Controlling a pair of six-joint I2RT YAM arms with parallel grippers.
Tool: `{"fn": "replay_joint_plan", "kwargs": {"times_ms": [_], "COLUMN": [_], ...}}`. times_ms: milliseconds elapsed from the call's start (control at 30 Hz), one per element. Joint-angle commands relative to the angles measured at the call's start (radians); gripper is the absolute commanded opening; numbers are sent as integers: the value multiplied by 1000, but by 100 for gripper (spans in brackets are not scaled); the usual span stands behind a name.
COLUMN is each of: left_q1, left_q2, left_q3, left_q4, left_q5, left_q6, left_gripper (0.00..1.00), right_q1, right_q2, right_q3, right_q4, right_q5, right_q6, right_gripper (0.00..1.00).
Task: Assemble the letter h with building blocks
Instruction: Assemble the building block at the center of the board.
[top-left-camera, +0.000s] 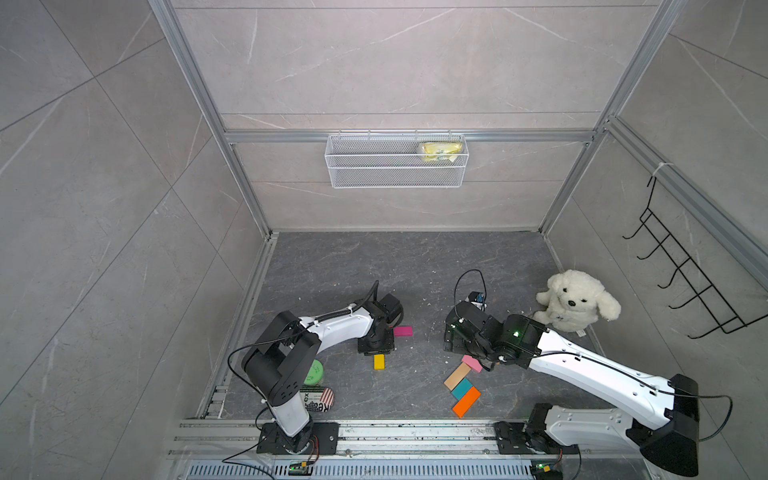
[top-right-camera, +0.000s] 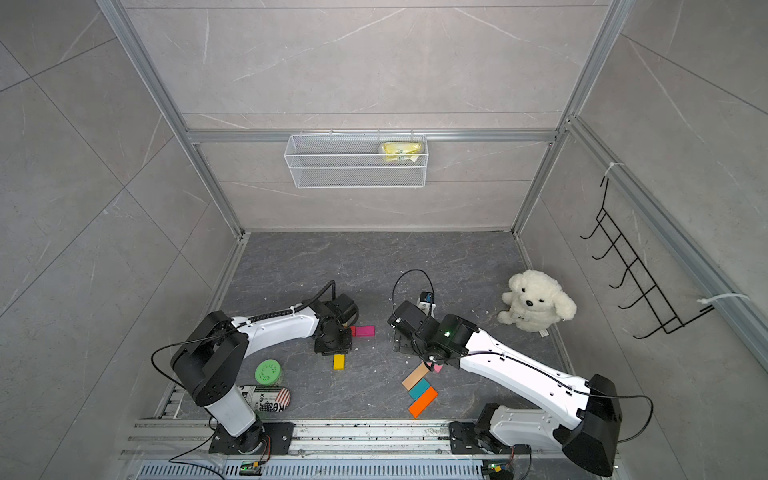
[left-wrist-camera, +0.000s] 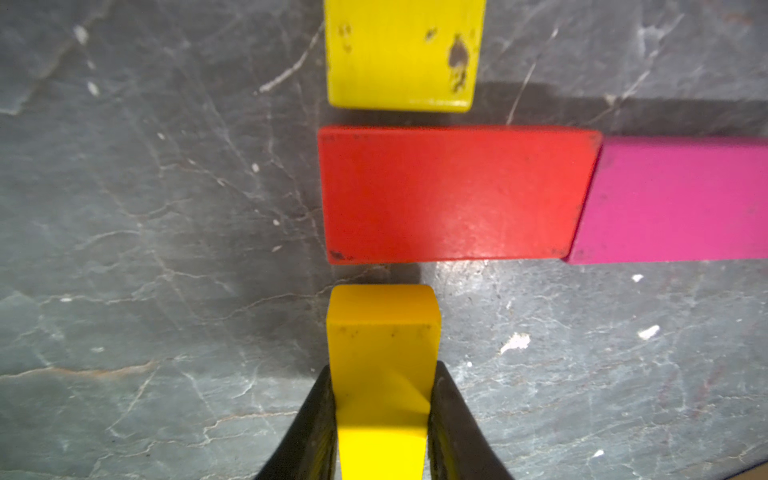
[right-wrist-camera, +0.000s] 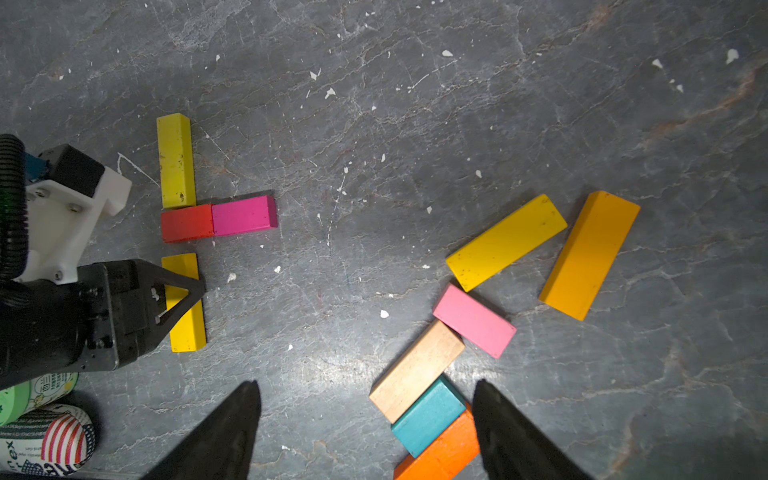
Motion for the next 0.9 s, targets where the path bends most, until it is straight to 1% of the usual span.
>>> {"fn": "replay_joint_plan", "kwargs": {"times_ms": [0, 200, 867], "left_q1": [5, 7, 20], "left_q2": [21, 47, 67], "left_q3": [33, 43, 76], "left_q4": [-18, -18, -47], "left_q5": [10, 10, -29], "left_q6": [18, 25, 39], "left_gripper": [18, 17, 16], "right_q1": [-2, -3, -4], "right_q2": [2, 0, 5], "right_q3": [-11, -11, 6], "right_q4": [-22, -27, -38], "right_q5": [15, 18, 23], "right_q6": [16, 15, 8], "right_gripper": [83, 83, 83]}}
